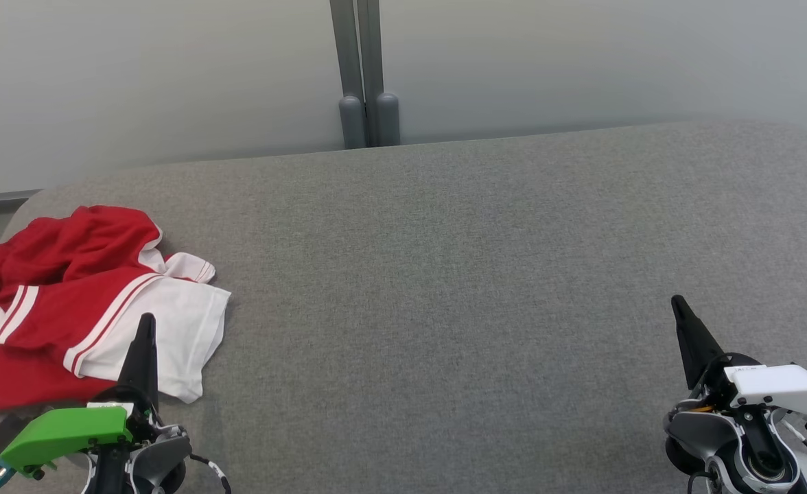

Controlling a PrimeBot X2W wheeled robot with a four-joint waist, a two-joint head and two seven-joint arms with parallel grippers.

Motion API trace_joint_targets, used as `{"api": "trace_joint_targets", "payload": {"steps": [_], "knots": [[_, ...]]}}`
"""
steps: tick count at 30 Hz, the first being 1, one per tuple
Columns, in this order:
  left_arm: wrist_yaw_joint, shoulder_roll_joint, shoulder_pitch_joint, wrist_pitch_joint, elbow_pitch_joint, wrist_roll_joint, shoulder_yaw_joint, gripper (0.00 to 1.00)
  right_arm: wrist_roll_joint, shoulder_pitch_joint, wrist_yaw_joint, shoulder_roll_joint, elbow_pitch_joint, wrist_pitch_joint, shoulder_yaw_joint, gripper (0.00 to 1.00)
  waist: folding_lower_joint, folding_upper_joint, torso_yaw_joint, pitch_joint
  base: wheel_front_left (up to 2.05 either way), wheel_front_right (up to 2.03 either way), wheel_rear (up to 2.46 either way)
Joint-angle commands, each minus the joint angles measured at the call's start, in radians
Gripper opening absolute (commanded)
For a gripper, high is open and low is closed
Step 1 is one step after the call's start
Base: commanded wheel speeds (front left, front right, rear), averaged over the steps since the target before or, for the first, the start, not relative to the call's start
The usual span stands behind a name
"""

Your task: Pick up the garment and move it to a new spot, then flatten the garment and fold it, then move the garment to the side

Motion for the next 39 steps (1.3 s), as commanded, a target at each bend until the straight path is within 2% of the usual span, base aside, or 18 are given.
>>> {"api": "trace_joint_targets", "payload": {"steps": [1, 15, 16, 29, 33, 39], "knots": [[-0.005, 0.007, -0.011, 0.002, 0.001, 0.000, 0.002, 0.00, 0.007, -0.005, 0.001, -0.002, -0.004, 0.002, 0.000, 0.00, 0.0000, -0.0001, 0.000, 0.000, 0.00, 0.00, 0.00], [-0.005, 0.007, -0.011, 0.002, 0.001, 0.000, 0.002, 0.00, 0.007, -0.005, 0.001, -0.002, -0.004, 0.002, 0.000, 0.00, 0.0000, -0.0001, 0.000, 0.000, 0.00, 0.00, 0.00], [0.000, -0.001, 0.001, 0.000, 0.002, 0.000, -0.001, 1.00, 0.000, 0.001, 0.000, 0.000, 0.003, 0.000, 0.000, 1.00, 0.0000, -0.0001, 0.000, 0.000, 0.00, 0.00, 0.00], [0.001, -0.004, 0.017, -0.053, 0.007, 0.017, -0.036, 1.00, 0.008, 0.012, 0.000, 0.005, -0.015, -0.053, 0.037, 1.00, 0.0000, -0.0001, 0.001, 0.001, 0.00, 0.00, 0.00], [0.001, -0.001, 0.015, -0.072, -0.007, 0.071, -0.040, 1.00, -0.005, 0.010, 0.000, 0.005, -0.037, -0.072, 0.052, 1.00, 0.0000, -0.0001, 0.001, 0.001, 0.00, 0.00, 0.00], [0.000, -0.002, 0.017, -0.098, -0.037, 0.189, -0.042, 1.00, -0.092, 0.007, 0.000, 0.004, -0.068, -0.098, 0.076, 1.00, 0.0000, -0.0001, 0.002, 0.002, 0.00, 0.00, 0.00]]}}
